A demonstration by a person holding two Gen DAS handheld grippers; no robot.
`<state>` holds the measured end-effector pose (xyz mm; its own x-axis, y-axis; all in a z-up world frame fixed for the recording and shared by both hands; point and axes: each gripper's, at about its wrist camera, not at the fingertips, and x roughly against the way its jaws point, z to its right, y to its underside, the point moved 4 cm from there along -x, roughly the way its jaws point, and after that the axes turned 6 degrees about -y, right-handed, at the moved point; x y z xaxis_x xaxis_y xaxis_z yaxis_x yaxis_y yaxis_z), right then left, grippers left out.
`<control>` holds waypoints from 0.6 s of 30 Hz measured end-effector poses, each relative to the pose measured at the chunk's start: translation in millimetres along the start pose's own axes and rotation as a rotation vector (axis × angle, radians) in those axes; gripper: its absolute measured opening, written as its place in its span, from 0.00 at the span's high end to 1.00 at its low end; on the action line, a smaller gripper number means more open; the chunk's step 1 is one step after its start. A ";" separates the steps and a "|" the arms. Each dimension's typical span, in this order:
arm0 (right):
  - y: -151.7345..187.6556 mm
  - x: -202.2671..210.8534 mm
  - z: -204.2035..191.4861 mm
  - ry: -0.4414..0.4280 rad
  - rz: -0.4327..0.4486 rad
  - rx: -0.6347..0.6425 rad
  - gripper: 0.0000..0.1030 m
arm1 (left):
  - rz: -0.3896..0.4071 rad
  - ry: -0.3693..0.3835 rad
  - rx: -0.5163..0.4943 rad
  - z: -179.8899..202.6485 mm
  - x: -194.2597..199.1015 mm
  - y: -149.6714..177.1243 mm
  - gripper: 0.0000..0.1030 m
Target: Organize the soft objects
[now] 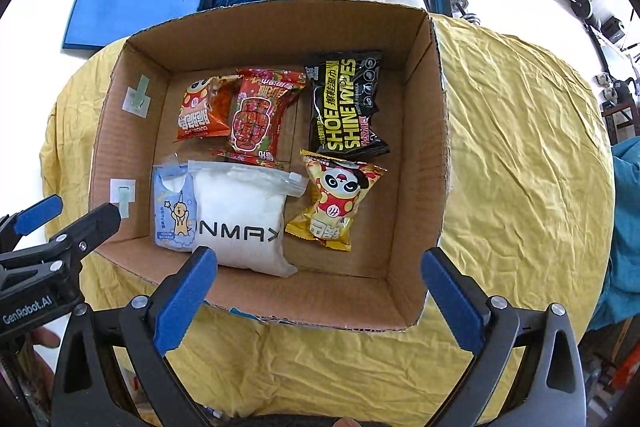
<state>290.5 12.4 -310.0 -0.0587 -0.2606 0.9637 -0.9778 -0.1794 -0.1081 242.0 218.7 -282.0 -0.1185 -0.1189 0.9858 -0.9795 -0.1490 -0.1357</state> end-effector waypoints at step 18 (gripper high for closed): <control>23.7 58.3 0.8 -0.022 0.120 0.012 0.00 | 0.157 -0.031 0.002 5.5 65.9 11.6 0.01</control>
<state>264.1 -7.9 -256.5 -0.1711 -0.3016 0.9380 -0.9615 -0.1568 -0.2258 223.7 203.7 -219.2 -0.2649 -0.1708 0.9490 -0.9490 -0.1285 -0.2880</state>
